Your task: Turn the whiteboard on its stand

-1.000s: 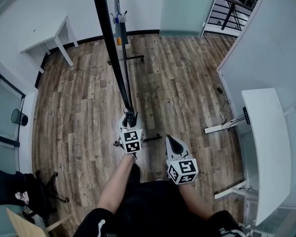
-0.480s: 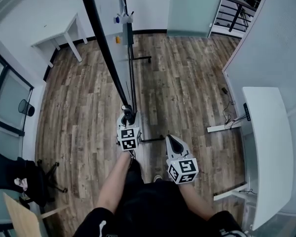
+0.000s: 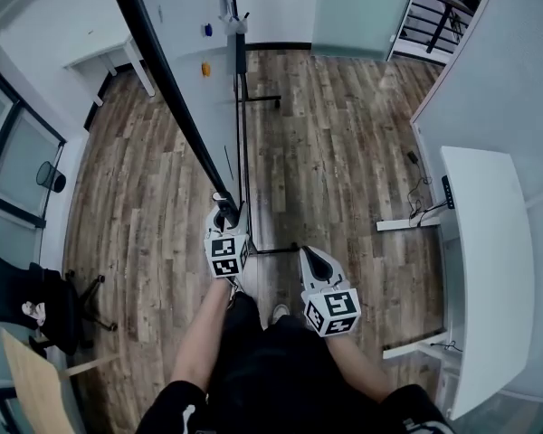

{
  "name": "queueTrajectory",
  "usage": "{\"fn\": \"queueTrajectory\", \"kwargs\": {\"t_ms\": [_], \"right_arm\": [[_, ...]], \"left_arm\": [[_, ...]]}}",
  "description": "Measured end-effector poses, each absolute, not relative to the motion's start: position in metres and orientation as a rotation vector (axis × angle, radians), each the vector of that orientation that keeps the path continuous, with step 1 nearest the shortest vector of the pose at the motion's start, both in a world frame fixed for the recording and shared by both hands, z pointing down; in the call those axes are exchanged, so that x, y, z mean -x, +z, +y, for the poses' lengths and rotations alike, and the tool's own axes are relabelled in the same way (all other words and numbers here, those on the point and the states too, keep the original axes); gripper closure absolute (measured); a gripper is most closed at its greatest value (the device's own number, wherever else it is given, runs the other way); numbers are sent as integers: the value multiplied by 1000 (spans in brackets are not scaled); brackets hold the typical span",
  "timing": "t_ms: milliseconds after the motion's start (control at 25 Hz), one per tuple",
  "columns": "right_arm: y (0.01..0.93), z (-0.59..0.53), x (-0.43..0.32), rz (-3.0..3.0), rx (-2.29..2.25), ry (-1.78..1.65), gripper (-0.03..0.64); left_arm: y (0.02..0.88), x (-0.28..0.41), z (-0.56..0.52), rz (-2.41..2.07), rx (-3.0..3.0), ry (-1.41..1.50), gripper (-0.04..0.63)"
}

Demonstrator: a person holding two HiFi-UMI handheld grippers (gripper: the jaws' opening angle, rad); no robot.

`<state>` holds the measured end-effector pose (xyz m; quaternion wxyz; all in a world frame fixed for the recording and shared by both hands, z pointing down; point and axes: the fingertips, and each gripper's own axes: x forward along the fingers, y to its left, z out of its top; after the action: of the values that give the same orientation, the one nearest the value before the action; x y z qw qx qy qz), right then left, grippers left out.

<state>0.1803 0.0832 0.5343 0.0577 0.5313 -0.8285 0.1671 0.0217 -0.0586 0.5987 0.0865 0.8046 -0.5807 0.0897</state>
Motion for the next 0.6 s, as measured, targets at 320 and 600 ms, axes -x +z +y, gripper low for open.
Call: {"fn": "queueTrajectory", "kwargs": {"t_ms": [320, 600], "right_arm": [[531, 116, -186, -2502, -1594, 518, 604], [534, 143, -183, -2499, -1582, 527, 604]], "left_arm": [[597, -32, 2, -1726, -2382, 282, 414], [599, -39, 50, -1709, -2373, 298, 413]]}}
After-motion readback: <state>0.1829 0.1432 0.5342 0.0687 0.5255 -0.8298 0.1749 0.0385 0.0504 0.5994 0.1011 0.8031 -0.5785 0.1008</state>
